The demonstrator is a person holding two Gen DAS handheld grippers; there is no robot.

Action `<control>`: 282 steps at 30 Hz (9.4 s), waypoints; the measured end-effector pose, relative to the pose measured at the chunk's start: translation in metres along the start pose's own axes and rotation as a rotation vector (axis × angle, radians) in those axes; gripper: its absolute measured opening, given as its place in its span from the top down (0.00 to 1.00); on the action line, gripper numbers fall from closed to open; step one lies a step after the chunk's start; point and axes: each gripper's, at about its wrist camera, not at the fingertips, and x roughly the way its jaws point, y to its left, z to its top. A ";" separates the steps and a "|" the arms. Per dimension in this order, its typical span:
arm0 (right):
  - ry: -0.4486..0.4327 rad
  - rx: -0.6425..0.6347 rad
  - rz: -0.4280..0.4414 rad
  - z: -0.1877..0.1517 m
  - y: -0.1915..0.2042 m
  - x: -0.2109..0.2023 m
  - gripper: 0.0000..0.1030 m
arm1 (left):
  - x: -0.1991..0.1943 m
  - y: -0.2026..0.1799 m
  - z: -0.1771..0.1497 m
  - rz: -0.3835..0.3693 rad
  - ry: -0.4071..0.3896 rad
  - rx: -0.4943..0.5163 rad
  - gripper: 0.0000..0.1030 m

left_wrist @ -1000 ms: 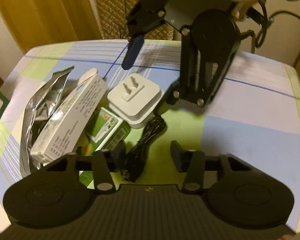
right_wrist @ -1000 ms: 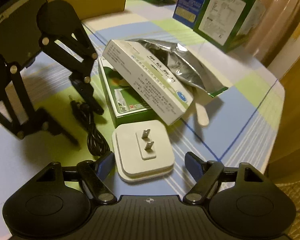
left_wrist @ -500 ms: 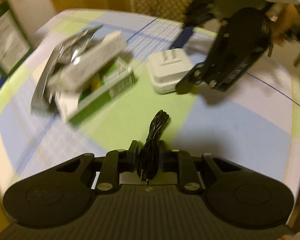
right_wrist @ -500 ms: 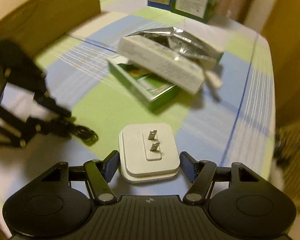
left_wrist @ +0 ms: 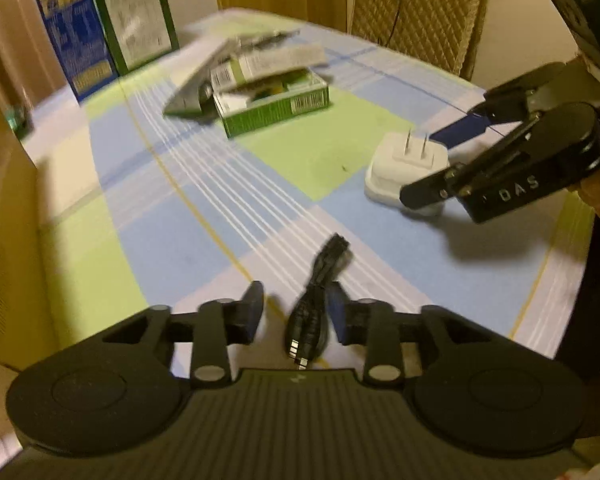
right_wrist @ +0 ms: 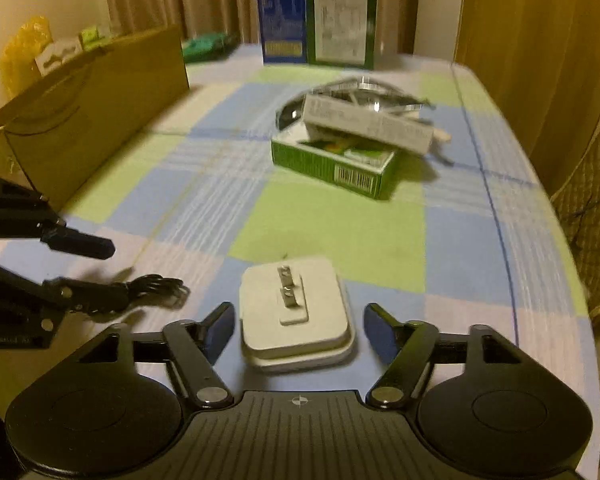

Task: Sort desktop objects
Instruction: 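Hold the black cable in the left gripper while the right gripper grasps the white plug adapter, then carry the cable and plug adapter into the cardboard box and open both grippers, then move both empty grippers back over the stacked boxes on the table, then pull the green-and-white lozenge box off the stack and grasp it with the left gripper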

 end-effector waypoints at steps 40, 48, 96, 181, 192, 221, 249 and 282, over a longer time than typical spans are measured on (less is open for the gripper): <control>-0.062 -0.054 -0.013 -0.018 0.006 0.017 0.32 | 0.009 0.002 -0.012 -0.030 -0.014 -0.168 0.83; -0.076 -0.046 -0.027 -0.017 0.009 0.014 0.40 | 0.007 -0.003 -0.012 -0.018 -0.027 -0.178 0.85; -0.376 -0.218 0.199 0.150 0.202 -0.038 0.40 | -0.199 0.157 -0.020 0.377 -0.302 -0.419 0.85; -0.249 0.161 -0.058 0.037 0.012 -0.082 0.02 | -0.157 0.066 0.037 0.231 -0.322 -0.330 0.01; -0.220 0.164 -0.099 0.031 -0.022 -0.064 0.02 | -0.112 0.050 0.054 0.195 -0.259 -0.271 0.01; -0.104 0.009 -0.069 0.062 -0.075 0.040 0.29 | 0.057 0.055 0.093 0.001 -0.191 -0.143 0.01; -0.038 0.111 -0.212 0.076 -0.111 0.079 0.48 | 0.104 0.107 0.093 0.067 -0.227 -0.354 0.06; -0.045 0.004 -0.068 0.048 -0.056 0.051 0.47 | 0.041 0.069 0.024 0.110 -0.068 -0.249 0.08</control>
